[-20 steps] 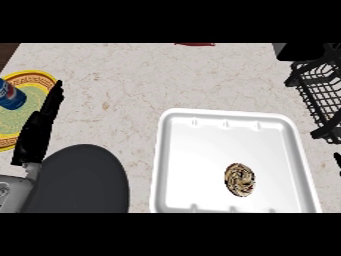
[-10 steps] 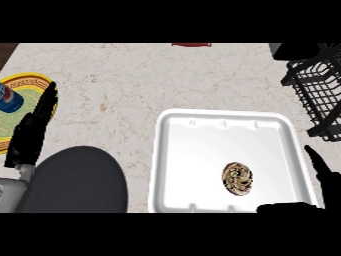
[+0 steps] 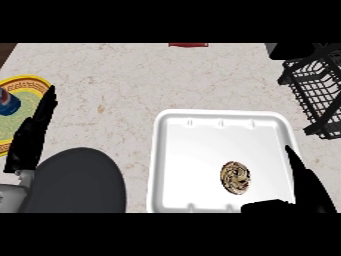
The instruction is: Pick the cupcake from the tray and place it in the tiered basket
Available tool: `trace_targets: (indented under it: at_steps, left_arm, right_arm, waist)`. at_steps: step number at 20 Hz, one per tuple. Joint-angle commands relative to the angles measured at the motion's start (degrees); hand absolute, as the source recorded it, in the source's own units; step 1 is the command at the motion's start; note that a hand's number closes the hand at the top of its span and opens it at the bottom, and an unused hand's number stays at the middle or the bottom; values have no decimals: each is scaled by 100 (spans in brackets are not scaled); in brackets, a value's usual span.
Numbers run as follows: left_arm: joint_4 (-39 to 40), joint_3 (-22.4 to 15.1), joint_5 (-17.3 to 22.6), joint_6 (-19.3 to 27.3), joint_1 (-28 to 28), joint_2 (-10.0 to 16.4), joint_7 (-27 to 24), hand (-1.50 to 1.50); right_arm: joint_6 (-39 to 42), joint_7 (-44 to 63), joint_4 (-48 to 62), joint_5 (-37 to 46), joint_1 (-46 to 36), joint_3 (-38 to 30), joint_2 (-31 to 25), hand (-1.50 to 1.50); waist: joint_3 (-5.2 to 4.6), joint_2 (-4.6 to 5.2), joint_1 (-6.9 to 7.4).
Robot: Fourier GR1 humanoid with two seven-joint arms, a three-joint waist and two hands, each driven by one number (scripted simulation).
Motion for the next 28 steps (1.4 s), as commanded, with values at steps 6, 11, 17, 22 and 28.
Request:
trace_targets:
  at_steps: [6,11,17,22,28]
  left_arm:
    - [561,258,42,-165,-118,1,-408,0]
    - [281,96,-93,-11,-162,-173,-29,0]
    - [315,214,-53,-124,-91,-157,-134,0]
    - [305,244,-93,-177,24,-183,-222,0]
    - [301,387,-86,-295,-340,-166,45,0]
  right_arm:
    - [875,1358,278,919,-374,35,911,-150]
    - [1104,1358,415,1340,-215,46,1595,-150]
    - [1107,1357,961,1729,-450,-244,2217,-150]
    - [1411,1275,892,1912,-316,-327,2387,-150]
    - [1487,1011,1201,1628,-567,-562,2398,-150]
  waist:
    - [-3,16,-80]
    - [5,-7,-102]
    - [18,-4,-58]
    - [20,-7,-67]
    - [25,1,-86]
